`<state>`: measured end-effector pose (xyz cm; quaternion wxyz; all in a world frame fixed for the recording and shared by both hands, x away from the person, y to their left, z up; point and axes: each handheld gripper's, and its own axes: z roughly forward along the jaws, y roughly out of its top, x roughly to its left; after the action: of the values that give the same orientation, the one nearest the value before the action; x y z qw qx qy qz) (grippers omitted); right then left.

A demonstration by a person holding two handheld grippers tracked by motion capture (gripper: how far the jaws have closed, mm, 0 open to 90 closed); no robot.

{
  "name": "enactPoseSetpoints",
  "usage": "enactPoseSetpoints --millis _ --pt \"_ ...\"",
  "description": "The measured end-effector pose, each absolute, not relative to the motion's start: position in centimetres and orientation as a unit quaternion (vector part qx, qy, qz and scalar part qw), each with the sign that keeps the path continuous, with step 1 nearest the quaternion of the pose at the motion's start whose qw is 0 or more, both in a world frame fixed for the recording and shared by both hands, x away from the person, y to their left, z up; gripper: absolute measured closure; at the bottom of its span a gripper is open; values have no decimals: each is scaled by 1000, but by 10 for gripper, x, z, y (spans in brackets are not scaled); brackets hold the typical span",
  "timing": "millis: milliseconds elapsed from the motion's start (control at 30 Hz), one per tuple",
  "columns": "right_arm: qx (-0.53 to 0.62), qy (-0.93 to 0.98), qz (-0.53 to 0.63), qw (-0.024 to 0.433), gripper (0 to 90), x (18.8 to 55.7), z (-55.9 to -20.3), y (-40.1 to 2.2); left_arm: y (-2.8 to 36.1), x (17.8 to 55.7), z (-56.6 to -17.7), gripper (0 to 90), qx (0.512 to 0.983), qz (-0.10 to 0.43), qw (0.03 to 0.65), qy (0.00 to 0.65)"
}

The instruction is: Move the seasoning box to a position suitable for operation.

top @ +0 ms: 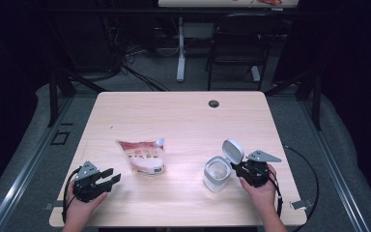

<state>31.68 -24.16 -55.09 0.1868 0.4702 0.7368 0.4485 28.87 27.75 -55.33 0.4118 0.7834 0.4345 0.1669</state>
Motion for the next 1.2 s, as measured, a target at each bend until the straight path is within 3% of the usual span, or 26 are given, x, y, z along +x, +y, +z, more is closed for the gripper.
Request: enactPoseSetpoints --millis 400,1200 --pt "473 730 461 175 701 305 -548 -249 279 288 -552 576 783 170 415 432" --pt "481 718 463 198 582 274 -533 -264 275 292 -535 568 784 157 431 419"
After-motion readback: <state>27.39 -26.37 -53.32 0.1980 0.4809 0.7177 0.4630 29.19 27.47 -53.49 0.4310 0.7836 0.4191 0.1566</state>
